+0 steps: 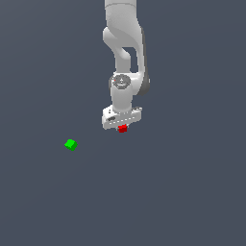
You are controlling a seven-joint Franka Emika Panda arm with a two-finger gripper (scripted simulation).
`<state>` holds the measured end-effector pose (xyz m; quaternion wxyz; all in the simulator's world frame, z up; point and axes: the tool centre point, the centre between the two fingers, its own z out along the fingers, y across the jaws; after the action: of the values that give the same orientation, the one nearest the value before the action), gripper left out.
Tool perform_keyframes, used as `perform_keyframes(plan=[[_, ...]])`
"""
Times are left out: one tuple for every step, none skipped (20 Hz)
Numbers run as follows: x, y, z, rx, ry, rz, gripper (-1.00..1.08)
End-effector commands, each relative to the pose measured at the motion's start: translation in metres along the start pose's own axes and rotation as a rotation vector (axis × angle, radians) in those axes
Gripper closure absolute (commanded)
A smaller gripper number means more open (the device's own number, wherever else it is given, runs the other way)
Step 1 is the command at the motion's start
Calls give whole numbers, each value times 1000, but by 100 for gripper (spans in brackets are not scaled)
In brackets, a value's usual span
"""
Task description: Stack the red cube on top of the green cube.
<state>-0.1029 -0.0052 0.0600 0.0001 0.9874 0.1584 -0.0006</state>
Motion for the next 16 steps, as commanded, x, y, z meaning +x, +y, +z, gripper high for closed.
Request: perform_keyframes(plan=[[0,0,-17,0,1,0,108],[0,0,-23,0,1,0,108],[0,0,-29,0,1,0,108],[0,0,-35,0,1,-1,108],[0,0,-40,0,1,-1,108],[0,0,-44,0,1,-1,108],[0,0,-48,0,1,-1,108],[1,0,-51,0,1,-1,108],[1,0,-54,0,1,-1,108],[1,0,-56,0,1,-1,108],[1,0,-58,0,1,-1,108],[1,0,-59,0,1,-1,108],[1,0,-60,0,1,-1,108],[2,0,-60,0,1,-1,108],[2,0,-60,0,1,-1,108],[2,0,-59,0,1,-1,108]])
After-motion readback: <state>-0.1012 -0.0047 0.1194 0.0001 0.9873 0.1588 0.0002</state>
